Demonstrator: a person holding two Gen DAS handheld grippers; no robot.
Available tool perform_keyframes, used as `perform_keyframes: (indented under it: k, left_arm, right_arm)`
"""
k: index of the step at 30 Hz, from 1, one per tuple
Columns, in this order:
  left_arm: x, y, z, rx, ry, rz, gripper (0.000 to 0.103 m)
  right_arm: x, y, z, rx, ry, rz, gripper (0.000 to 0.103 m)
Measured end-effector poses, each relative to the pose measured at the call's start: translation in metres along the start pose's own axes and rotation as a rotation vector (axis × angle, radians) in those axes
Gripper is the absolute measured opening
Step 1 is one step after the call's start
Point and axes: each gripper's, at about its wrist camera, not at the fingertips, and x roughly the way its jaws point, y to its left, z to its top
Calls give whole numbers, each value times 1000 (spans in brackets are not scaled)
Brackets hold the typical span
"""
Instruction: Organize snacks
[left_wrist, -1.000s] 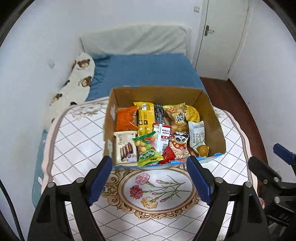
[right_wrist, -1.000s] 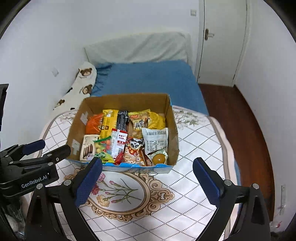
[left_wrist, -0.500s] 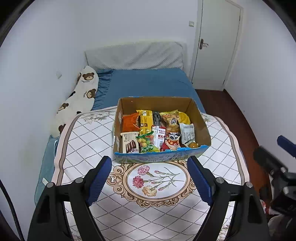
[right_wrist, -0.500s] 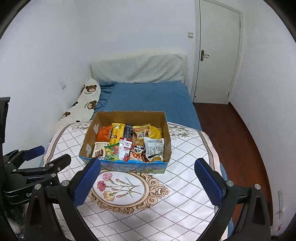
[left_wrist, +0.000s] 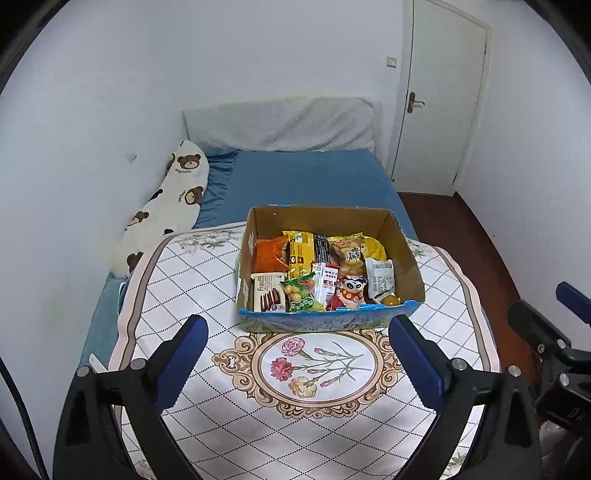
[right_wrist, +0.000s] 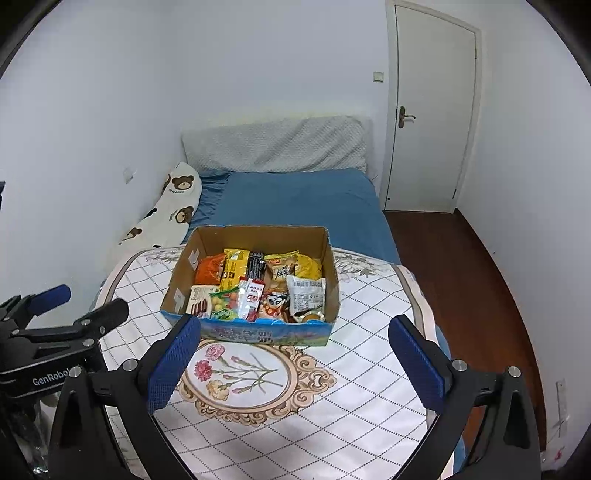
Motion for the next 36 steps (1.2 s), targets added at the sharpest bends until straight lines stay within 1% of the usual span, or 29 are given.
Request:
perform_keyframes:
  k: [5, 8, 15, 19, 27, 36]
  left_arm:
    - [17, 1, 3, -7, -9, 26, 100]
    - [31, 2, 6, -13, -7, 36, 100]
    - [61, 0, 8, -21, 22, 52, 100]
    - [71, -2, 8, -7, 31, 59, 100]
    - [77, -3, 7, -2, 42, 56, 100]
    - [79, -5, 2, 11, 53, 49, 100]
  right_arm:
    - [17, -5, 3, -6, -8, -24, 103]
    - [30, -8, 5, 10, 0, -21, 103]
    - [64, -10, 7, 23, 12, -34, 103]
    - [80, -10, 7, 21, 28, -41, 103]
    - [97, -10, 3, 22, 50, -50, 103]
    - [99, -12, 0, 22, 54, -54, 103]
